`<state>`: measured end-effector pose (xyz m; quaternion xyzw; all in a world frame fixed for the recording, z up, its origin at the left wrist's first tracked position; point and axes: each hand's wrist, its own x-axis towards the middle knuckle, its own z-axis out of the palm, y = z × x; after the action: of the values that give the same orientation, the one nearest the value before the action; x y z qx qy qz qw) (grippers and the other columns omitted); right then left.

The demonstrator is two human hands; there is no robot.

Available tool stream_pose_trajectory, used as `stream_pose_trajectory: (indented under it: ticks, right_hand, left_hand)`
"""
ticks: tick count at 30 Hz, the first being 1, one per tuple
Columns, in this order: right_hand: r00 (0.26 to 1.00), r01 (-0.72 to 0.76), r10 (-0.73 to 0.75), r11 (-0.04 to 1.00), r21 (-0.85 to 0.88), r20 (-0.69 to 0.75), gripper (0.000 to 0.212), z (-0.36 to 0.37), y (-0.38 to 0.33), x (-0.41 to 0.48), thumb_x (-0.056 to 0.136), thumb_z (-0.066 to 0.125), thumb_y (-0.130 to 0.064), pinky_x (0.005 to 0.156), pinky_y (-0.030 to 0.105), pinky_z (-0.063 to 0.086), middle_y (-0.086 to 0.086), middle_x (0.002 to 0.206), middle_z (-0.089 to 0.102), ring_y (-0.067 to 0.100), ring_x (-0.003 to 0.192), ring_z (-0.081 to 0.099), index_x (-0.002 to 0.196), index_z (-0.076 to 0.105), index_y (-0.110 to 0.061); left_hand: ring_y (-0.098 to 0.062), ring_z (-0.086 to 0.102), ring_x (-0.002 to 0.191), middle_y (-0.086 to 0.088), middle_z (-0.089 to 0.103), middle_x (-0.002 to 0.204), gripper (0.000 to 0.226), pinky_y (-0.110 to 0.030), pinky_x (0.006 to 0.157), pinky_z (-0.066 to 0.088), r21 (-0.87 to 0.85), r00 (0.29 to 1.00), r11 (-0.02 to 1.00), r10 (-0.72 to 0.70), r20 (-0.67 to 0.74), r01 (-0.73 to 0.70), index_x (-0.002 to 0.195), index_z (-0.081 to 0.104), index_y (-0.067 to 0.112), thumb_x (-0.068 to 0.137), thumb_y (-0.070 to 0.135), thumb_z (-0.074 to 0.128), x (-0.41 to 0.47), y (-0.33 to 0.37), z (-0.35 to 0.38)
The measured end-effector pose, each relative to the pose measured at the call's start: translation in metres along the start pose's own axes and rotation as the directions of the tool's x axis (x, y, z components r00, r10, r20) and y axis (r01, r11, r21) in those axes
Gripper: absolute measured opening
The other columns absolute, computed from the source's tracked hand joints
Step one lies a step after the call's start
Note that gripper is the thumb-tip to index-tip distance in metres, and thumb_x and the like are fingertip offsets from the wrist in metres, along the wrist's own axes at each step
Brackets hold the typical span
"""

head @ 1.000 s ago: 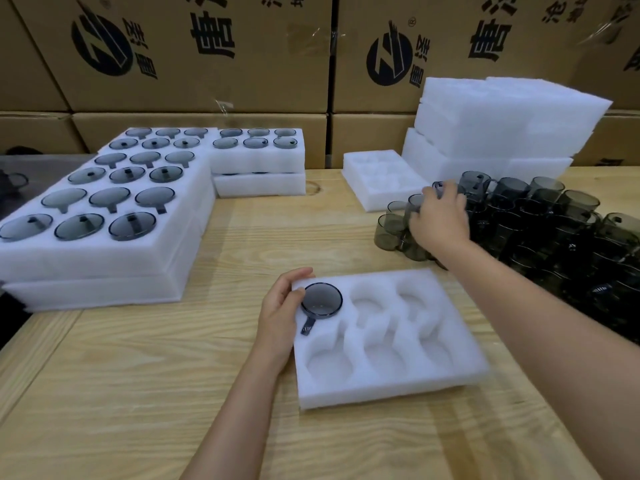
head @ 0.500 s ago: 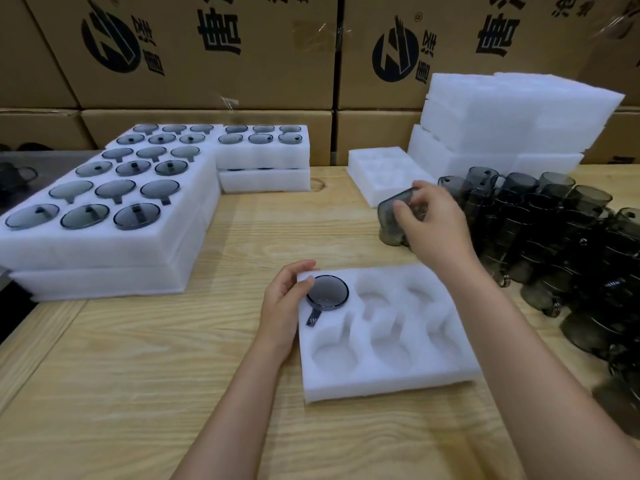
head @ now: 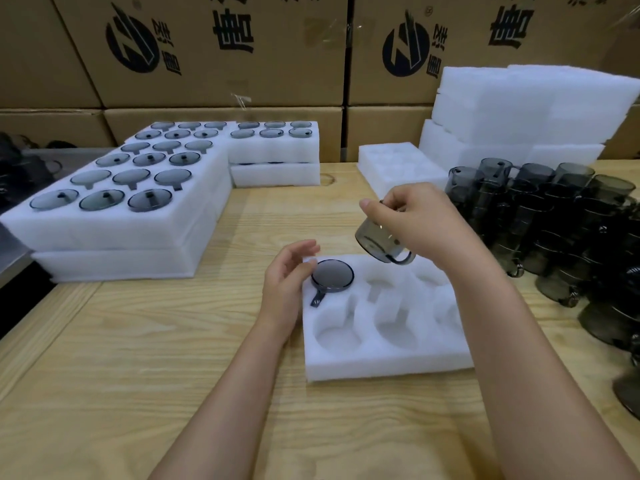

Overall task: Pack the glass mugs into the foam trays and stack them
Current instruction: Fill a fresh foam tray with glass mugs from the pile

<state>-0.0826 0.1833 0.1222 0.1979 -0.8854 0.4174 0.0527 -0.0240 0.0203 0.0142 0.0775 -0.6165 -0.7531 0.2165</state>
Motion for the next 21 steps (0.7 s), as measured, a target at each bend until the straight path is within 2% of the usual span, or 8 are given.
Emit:
stream_pose_trajectory:
  ticks: [3,5,7,9,12,14,18,21]
  right_hand:
    - [0.995,0.011,-0.001,0.995,-0.101,0.098,0.045,-0.007,0.005,-0.003,0.086,0.061,-0.046,0.051,0.026,0.032,0.000,0.061,0.048,0.012,0.054,0.042,0.072,0.057,-0.004]
    - [0.987,0.020,0.000,0.992,-0.127,0.159,0.047,-0.012,0.009,-0.004,0.085,0.061,-0.048,0.052,0.026,0.032,0.000,0.062,0.048,0.012,0.054,0.041,0.072,0.058,-0.003]
    - [0.980,0.014,0.008,0.994,-0.107,0.200,0.050,-0.016,0.011,-0.004,0.085,0.060,-0.050,0.056,0.028,0.032,0.003,0.065,0.049,0.015,0.058,0.042,0.080,0.060,-0.001]
    - [0.971,0.011,0.014,0.995,-0.102,0.239,0.047,-0.019,0.010,-0.005,0.085,0.058,-0.050,0.060,0.031,0.037,0.007,0.070,0.056,0.019,0.063,0.048,0.084,0.063,-0.004]
    - [0.932,0.062,0.010,0.980,-0.188,0.361,0.043,-0.026,0.011,-0.008,0.083,0.057,-0.050,0.068,0.036,0.046,0.013,0.083,0.066,0.027,0.076,0.059,0.087,0.063,-0.009]
    - [0.913,0.079,0.013,0.975,-0.208,0.408,0.043,-0.032,0.012,-0.009,0.076,0.058,-0.052,0.077,0.043,0.053,0.012,0.089,0.068,0.029,0.083,0.064,0.088,0.062,-0.011]
    - [0.925,-0.026,0.050,0.997,-0.067,0.378,0.040,-0.029,0.018,-0.008,0.077,0.065,-0.046,0.085,0.049,0.053,0.004,0.093,0.064,0.023,0.085,0.068,0.099,0.047,-0.019]
    - [0.923,-0.032,0.100,0.982,-0.184,0.372,0.050,-0.018,0.021,-0.004,0.079,0.066,-0.050,0.084,0.045,0.054,0.003,0.095,0.062,0.018,0.080,0.068,0.114,0.043,-0.021]
  left_hand:
    - [-0.012,0.060,0.109,0.002,0.068,0.106,0.027,-0.032,0.096,0.047,0.220,0.977,0.952,0.210,0.038,-0.213,0.102,0.064,0.021,0.075,0.017,0.060,-0.005,0.016,0.002]
    - [-0.006,0.059,0.111,0.009,0.068,0.108,0.033,-0.025,0.094,0.047,0.290,0.942,0.900,0.281,0.182,-0.325,0.110,0.061,0.029,0.078,0.026,0.065,-0.008,0.032,0.008]
    - [0.001,0.057,0.111,0.020,0.066,0.110,0.043,-0.013,0.087,0.046,0.377,0.907,0.850,0.238,0.346,-0.367,0.116,0.057,0.039,0.075,0.039,0.069,-0.006,0.046,0.021]
    - [0.008,0.056,0.108,0.027,0.064,0.107,0.047,-0.008,0.084,0.044,0.470,0.884,0.795,0.169,0.436,-0.384,0.115,0.056,0.043,0.072,0.038,0.075,-0.003,0.053,0.039]
    - [0.008,0.060,0.102,0.020,0.069,0.102,0.043,-0.011,0.087,0.045,0.450,0.880,0.816,0.141,0.453,-0.362,0.110,0.061,0.037,0.076,0.017,0.077,0.006,0.053,0.054]
    - [0.003,0.060,0.107,0.014,0.069,0.109,0.046,-0.018,0.093,0.047,0.411,0.859,0.846,0.102,0.503,-0.341,0.116,0.060,0.032,0.079,0.008,0.073,0.011,0.052,0.053]
    - [0.002,0.060,0.110,0.015,0.065,0.115,0.045,-0.016,0.094,0.046,0.379,0.817,0.877,0.028,0.576,-0.297,0.127,0.056,0.024,0.087,0.006,0.066,0.017,0.049,0.044]
    - [0.001,0.061,0.110,0.012,0.067,0.115,0.037,-0.017,0.094,0.047,0.425,0.825,0.868,-0.031,0.564,-0.257,0.122,0.060,0.021,0.089,0.006,0.063,0.019,0.045,0.036]
